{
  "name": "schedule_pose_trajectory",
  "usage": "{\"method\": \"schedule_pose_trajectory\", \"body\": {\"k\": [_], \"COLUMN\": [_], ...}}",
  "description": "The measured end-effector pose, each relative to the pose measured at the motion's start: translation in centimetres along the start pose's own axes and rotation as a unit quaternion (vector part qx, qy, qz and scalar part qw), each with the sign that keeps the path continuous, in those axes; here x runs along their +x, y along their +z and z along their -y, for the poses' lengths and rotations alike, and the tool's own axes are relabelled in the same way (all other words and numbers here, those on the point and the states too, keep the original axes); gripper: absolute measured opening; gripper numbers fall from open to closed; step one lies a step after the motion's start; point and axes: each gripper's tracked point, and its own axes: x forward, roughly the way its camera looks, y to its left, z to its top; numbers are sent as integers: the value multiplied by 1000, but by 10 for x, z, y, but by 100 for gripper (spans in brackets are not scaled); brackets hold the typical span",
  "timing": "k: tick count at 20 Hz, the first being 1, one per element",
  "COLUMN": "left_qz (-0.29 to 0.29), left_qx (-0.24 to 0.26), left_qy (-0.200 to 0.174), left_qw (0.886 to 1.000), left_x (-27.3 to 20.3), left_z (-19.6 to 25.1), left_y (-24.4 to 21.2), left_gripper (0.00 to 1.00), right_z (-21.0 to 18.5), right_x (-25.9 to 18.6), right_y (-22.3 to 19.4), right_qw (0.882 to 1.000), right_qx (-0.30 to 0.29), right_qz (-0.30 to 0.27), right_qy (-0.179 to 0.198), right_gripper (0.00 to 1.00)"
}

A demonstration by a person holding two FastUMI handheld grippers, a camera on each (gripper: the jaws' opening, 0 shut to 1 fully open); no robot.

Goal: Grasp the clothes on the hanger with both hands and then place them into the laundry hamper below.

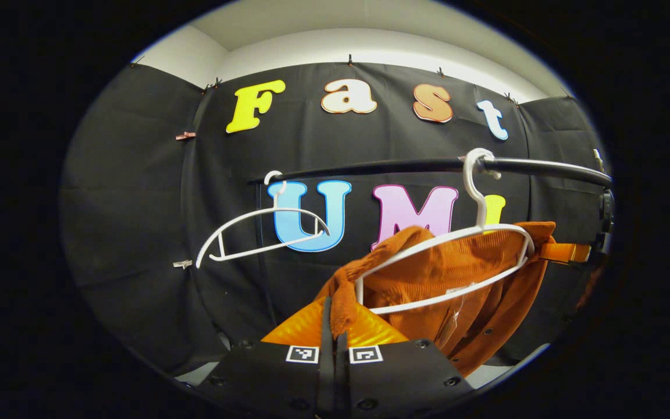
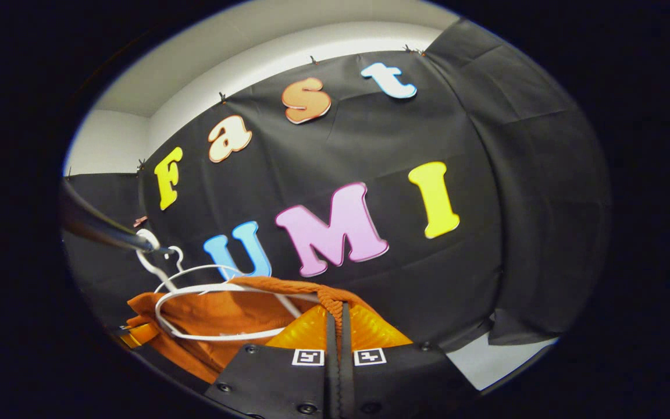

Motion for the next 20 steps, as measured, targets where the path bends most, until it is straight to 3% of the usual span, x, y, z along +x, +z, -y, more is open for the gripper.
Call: {"method": "schedule_pose_trajectory", "body": {"k": [4, 9, 11, 16, 20], "left_qz": [-5, -41, -57, -86, -115], "left_qx": [5, -4, 4, -1, -6], "left_qy": [10, 19, 27, 30, 6], "left_qw": [1000, 999, 998, 996, 993], "left_x": [14, 19, 17, -5, -31], "left_z": [-12, -22, -29, -43, -24], "left_y": [-2, -36, -58, -105, -141], "left_gripper": [5, 5, 5, 5, 5], "right_z": [19, 33, 19, -48, -90], "right_x": [21, 23, 10, -37, -73], "right_y": [-18, -70, -86, -103, -120], "right_qw": [999, 997, 997, 990, 979], "right_qx": [-22, 20, 30, 59, 86], "right_qz": [-15, -64, -70, -63, -88], "right_qy": [-28, -26, 1, 114, 162], "right_gripper": [4, 4, 4, 4, 4]}}
